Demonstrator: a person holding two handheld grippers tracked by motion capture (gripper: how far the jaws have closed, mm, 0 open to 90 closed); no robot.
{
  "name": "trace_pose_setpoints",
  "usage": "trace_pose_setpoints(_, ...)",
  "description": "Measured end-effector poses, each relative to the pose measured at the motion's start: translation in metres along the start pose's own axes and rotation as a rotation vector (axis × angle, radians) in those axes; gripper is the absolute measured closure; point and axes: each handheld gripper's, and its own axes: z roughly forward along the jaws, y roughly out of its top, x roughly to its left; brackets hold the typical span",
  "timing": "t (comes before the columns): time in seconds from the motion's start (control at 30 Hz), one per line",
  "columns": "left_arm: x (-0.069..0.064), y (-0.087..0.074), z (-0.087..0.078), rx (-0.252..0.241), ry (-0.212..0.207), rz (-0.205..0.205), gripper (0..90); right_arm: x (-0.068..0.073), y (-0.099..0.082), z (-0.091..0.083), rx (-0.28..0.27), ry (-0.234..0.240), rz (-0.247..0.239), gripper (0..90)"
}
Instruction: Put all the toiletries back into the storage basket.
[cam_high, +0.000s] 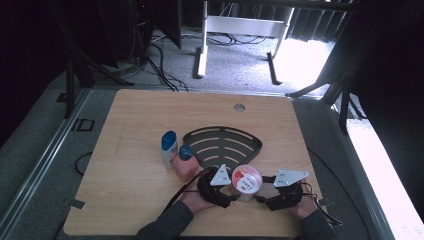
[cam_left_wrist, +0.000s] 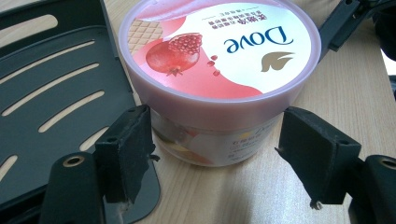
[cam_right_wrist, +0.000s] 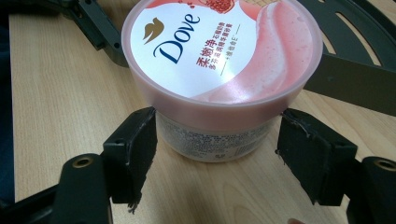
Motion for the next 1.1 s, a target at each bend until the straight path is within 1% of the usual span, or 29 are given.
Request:
trace_pose_setpoints(0.2, -0.001, 0.004, -0.001, -0.001, 0.01, 0.007, 26.5, 0.0, 0.003, -0.003, 0.008, -0.009, -0.012, 28.4)
trace_pose_setpoints(0.4, 0.0, 0.008, -0.003, 0.006, 0.023, 0.014, 26.4, -0.003, 0.008, -0.005, 0.011, -0.012, -0.02, 28.4)
trace_pose_setpoints(0.5, 0.001, 0.01, -0.004, -0.001, 0.028, 0.005, 26.4, -0.004, 0.01, -0.006, 0.01, -0.014, -0.026, 28.4)
trace_pose_setpoints(0.6, 0.001, 0.012, -0.005, -0.005, 0.035, 0.004, 26.4, -0.005, 0.013, -0.007, 0.011, -0.015, -0.03, 28.3)
trace_pose_setpoints(0.77, 0.003, 0.017, -0.007, -0.002, 0.056, 0.012, 26.2, -0.009, 0.017, -0.008, 0.009, -0.021, -0.031, 28.4)
trace_pose_setpoints(0.87, 0.004, 0.018, -0.007, -0.01, 0.06, 0.003, 26.2, -0.011, 0.019, -0.009, 0.003, -0.018, -0.029, 28.4)
trace_pose_setpoints(1.0, 0.005, 0.02, -0.008, -0.014, 0.064, 0.003, 26.1, -0.013, 0.02, -0.01, 0.0, -0.019, -0.031, 28.4)
trace_pose_setpoints(1.1, 0.006, 0.023, -0.009, -0.017, 0.071, -0.005, 26.2, -0.014, 0.022, -0.011, -0.009, -0.019, -0.029, 28.5)
